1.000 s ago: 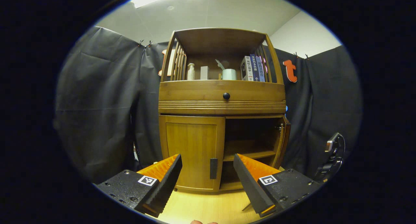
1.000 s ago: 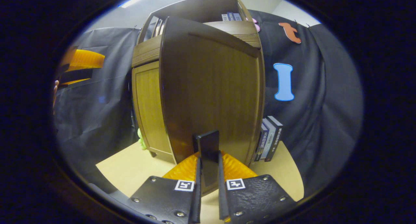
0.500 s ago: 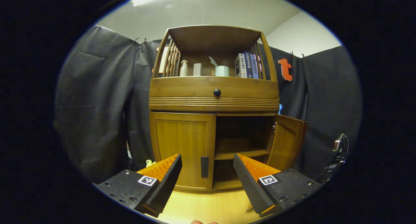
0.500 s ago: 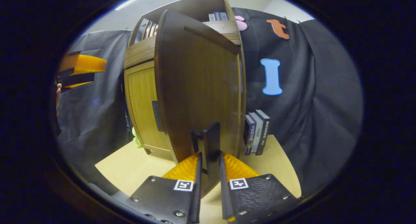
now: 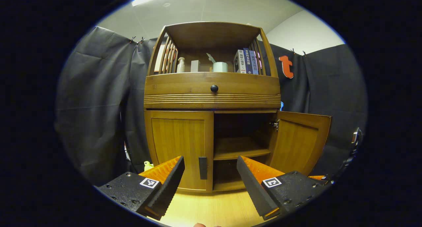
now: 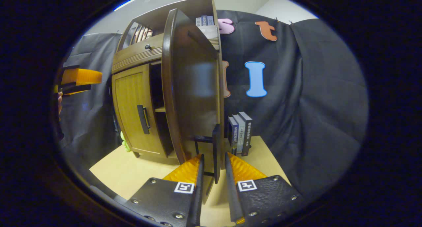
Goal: Open the right door of the double-door shoe cabinet with the right hand, and open the left door with the left hand.
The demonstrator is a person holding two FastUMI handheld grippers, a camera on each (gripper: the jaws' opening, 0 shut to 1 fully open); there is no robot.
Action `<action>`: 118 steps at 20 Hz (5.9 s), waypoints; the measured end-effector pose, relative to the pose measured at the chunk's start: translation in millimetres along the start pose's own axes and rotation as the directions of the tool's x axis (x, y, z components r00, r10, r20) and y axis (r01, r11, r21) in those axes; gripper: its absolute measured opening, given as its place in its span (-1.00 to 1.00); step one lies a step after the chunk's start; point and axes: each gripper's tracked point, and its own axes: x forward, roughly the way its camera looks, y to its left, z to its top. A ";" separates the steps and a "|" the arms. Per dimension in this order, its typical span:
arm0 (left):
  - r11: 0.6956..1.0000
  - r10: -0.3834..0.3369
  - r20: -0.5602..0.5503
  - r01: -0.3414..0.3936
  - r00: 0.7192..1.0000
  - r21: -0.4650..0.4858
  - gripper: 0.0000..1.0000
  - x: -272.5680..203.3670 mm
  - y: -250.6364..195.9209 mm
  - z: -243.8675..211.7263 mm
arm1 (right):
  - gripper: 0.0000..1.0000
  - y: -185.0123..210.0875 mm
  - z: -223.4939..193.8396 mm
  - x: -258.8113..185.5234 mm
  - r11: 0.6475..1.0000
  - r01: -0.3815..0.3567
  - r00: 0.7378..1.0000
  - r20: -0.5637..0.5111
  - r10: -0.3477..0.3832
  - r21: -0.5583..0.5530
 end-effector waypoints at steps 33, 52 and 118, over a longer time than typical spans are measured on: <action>0.998 0.055 -0.235 -0.057 0.970 -0.003 0.67 193.0 34.5 -160.6 | -0.33 -120.8 116.5 -137.3 0.887 0.455 0.854 0.244 -0.459 0.076; 0.997 0.057 -0.242 -0.068 0.969 -0.041 -0.41 211.3 38.1 -177.8 | -0.29 -117.7 103.0 -142.1 0.894 0.440 0.867 0.218 -0.448 0.085; 0.940 0.305 -0.223 -0.330 0.926 -0.083 -0.31 112.2 160.9 -154.6 | -0.29 77.8 84.5 -47.9 0.988 -0.150 0.980 0.133 0.146 0.023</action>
